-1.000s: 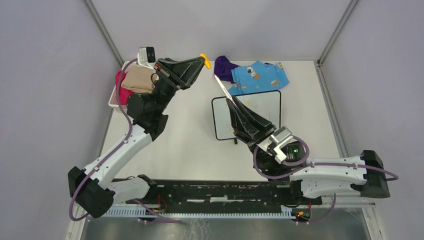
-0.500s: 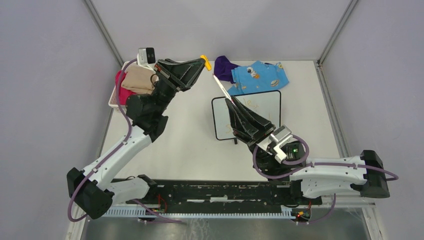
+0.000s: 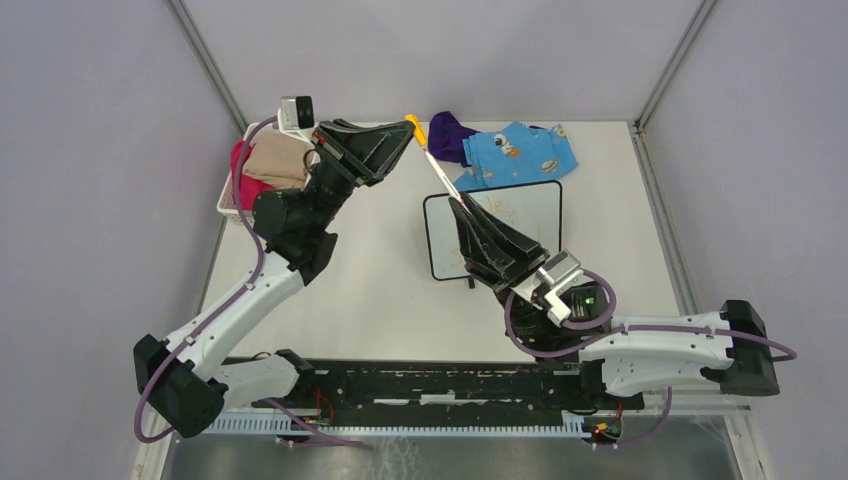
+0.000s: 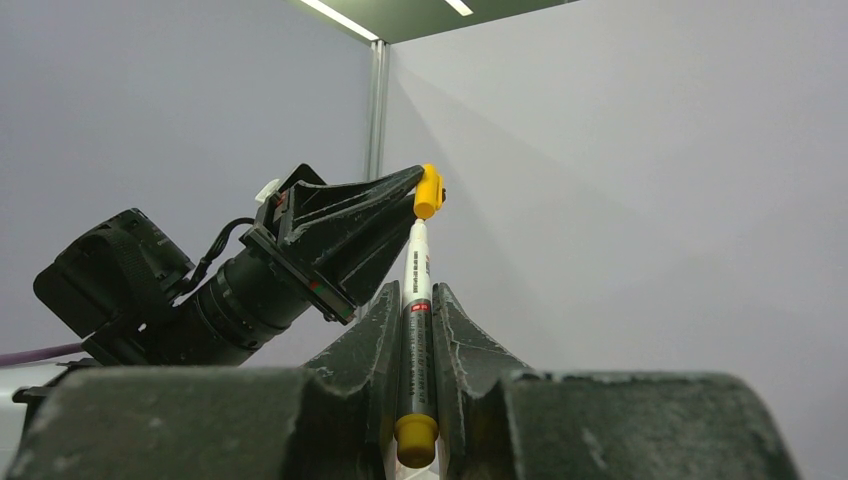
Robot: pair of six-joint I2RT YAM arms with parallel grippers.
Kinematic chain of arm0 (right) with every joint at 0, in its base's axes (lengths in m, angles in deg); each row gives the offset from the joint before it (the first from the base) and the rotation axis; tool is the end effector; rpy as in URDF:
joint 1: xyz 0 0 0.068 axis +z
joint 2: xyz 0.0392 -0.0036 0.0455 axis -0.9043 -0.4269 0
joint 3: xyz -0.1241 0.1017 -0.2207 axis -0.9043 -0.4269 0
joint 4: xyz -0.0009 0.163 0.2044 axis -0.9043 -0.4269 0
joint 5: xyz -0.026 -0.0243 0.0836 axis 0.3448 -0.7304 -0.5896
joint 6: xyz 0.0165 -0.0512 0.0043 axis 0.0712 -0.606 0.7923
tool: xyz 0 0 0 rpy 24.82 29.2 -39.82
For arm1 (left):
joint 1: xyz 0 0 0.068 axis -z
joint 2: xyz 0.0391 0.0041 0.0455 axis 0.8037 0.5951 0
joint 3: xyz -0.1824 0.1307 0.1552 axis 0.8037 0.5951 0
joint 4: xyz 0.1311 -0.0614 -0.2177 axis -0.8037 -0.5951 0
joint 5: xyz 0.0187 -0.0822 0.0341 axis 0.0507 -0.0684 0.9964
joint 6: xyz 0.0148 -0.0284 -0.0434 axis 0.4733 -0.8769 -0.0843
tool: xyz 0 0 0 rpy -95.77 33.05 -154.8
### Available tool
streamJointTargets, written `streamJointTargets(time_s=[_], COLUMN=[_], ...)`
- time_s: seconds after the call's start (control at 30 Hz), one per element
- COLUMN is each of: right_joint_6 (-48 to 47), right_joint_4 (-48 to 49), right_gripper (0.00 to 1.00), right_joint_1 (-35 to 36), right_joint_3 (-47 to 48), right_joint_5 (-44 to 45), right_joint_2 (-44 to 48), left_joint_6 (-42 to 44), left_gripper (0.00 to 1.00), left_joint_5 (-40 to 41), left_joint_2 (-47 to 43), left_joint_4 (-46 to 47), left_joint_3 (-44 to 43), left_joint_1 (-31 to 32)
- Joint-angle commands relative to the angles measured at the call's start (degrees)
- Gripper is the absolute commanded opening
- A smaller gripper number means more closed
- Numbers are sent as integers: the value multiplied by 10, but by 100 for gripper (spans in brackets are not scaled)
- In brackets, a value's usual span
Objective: Write a sentence on the whiteboard
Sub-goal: Close the whiteboard marker at the center of the board.
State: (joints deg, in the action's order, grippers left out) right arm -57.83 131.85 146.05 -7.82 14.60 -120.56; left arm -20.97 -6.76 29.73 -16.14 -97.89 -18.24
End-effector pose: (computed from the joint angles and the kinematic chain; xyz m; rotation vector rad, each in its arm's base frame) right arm 0.0475 0.2081 0.4287 -0.2540 0.6773 0.6317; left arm 0.1864 -0.1429 0.4709 -0.0409 0.9330 -1.9396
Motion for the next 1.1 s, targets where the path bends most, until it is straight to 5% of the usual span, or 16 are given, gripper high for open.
streamJointTargets(time_s=[0.0, 1.07], right_joint_6=[6, 4], right_joint_4=[13, 24], right_gripper=[0, 0], right_joint_1=[3, 3], right_joint_3=[27, 22], right_joint_5=[7, 11], right_joint_2=[-1, 5], left_joint_6=[29, 53], left_gripper=[2, 2], left_joint_5=[-13, 5], left_joint_2=[-10, -26], left_joint_4=[17, -7], left_joint_3=[-12, 4], left_joint_1=[4, 5])
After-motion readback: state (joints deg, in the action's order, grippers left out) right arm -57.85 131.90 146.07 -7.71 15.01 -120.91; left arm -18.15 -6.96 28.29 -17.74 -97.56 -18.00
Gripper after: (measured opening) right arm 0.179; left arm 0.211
